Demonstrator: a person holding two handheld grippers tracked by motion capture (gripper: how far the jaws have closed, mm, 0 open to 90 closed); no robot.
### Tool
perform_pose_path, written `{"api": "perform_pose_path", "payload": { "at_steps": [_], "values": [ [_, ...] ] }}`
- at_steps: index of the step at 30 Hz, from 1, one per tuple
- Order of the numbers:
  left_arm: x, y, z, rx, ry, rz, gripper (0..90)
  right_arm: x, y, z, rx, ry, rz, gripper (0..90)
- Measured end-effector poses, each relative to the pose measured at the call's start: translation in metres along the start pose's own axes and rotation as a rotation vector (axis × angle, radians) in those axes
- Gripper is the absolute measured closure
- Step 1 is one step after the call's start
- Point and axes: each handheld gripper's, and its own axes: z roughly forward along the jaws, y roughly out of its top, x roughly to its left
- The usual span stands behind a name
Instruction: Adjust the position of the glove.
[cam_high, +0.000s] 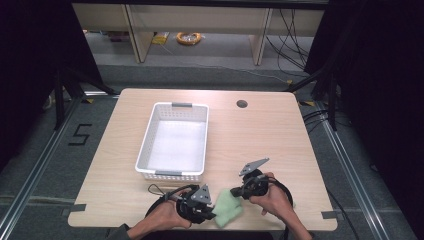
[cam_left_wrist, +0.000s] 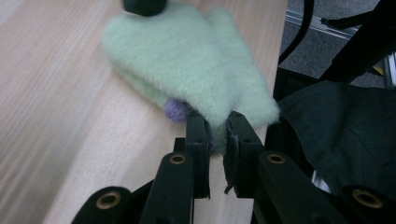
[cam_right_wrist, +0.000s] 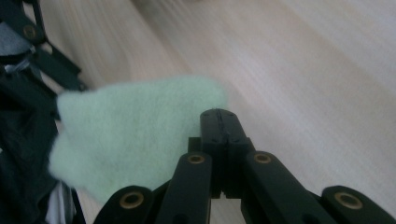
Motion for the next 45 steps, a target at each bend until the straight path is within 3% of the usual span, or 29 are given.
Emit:
{"api": "perform_pose_path", "payload": {
  "at_steps": [5, 6, 10, 12, 15, 18, 19, 21, 22, 23, 24, 28, 29, 31, 34, 36, 38, 39, 40, 41, 42, 43, 44, 45],
  "values": [
    [0.011, -0.002, -0.002, 0.009, 0.03, -0.025, 79.8, 0.003, -0.013, -0.001, 0.001, -0.018, -0.002, 90.0],
    [0.013, -0.002, -0.001, 0.005, 0.043, -0.041, 79.7, 0.006, -0.015, -0.002, 0.008, -0.012, 0.02, 90.0],
    [0.016, -0.002, 0.001, 0.015, 0.055, -0.073, 79.2, 0.014, -0.025, -0.005, 0.012, -0.06, -0.001, 90.0],
    [0.017, 0.0, 0.001, 0.02, 0.062, -0.056, 78.7, 0.02, -0.031, -0.005, -0.001, -0.074, -0.002, 90.0],
    [0.018, 0.003, 0.003, 0.022, 0.076, -0.061, 78.0, 0.022, -0.034, -0.008, 0.021, -0.074, 0.005, 90.0],
    [0.022, 0.005, 0.004, 0.03, 0.101, -0.082, 76.8, 0.026, -0.039, -0.008, 0.003, -0.068, 0.007, 90.0],
    [0.024, 0.006, 0.004, 0.035, 0.108, -0.068, 76.7, 0.028, -0.04, -0.01, 0.027, -0.078, 0.006, 90.0],
    [0.025, 0.008, 0.006, 0.029, 0.11, -0.073, 75.9, 0.029, -0.042, -0.01, 0.004, -0.086, -0.003, 90.0],
    [0.026, 0.008, 0.007, 0.022, 0.11, -0.089, 74.5, 0.028, -0.044, -0.012, -0.007, -0.081, -0.032, 90.0],
    [0.027, 0.008, 0.007, 0.025, 0.112, -0.078, 74.5, 0.028, -0.044, -0.012, -0.007, -0.081, -0.032, 90.0],
    [0.028, 0.008, 0.006, 0.031, 0.111, -0.077, 73.3, 0.029, -0.046, -0.017, 0.003, -0.087, 0.015, 90.0],
    [0.029, 0.006, 0.005, 0.034, 0.113, -0.092, 71.4, 0.027, -0.047, -0.023, -0.046, -0.089, 0.003, 90.0],
    [0.028, 0.005, 0.005, 0.02, 0.119, -0.11, 66.7, 0.027, -0.048, -0.032, -0.07, -0.091, 0.019, 90.0],
    [0.028, 0.003, 0.003, 0.019, 0.122, -0.109, 64.3, 0.025, -0.049, -0.037, -0.081, -0.099, 0.012, 90.0],
    [0.025, 0.0, -0.002, 0.007, 0.111, -0.147, 56.8, 0.022, -0.052, -0.051, -0.111, -0.126, 0.03, 89.1],
    [0.023, -0.003, -0.007, -0.029, 0.1, -0.177, 50.1, 0.019, -0.055, -0.06, -0.137, -0.147, 0.03, 87.4],
    [0.02, -0.006, -0.013, -0.045, 0.104, -0.186, 47.3, 0.015, -0.058, -0.072, -0.144, -0.157, 0.038, 83.5],
    [0.018, -0.007, -0.015, -0.063, 0.11, -0.212, 41.5, 0.012, -0.061, -0.083, -0.173, -0.191, 0.063, 76.2],
    [0.017, -0.008, -0.018, -0.068, 0.115, -0.199, 39.3, 0.012, -0.061, -0.083, -0.173, -0.191, 0.063, 76.2],
    [0.014, -0.01, -0.02, -0.087, 0.121, -0.228, 39.3, 0.012, -0.063, -0.087, -0.184, -0.21, 0.109, 71.1],
    [0.014, -0.011, -0.024, -0.089, 0.133, -0.211, 37.1, 0.006, -0.067, -0.099, -0.179, -0.264, 0.093, 68.3],
    [0.012, -0.013, -0.025, -0.1, 0.135, -0.232, 36.3, 0.005, -0.069, -0.104, -0.156, -0.293, 0.127, 64.6],
    [0.011, -0.015, -0.028, -0.102, 0.143, -0.222, 36.3, 0.005, -0.069, -0.104, -0.156, -0.293, 0.127, 64.6],
    [0.01, -0.017, -0.029, -0.106, 0.144, -0.242, 34.3, 0.0, -0.073, -0.108, -0.108, -0.332, 0.135, 60.5]
  ]
}}
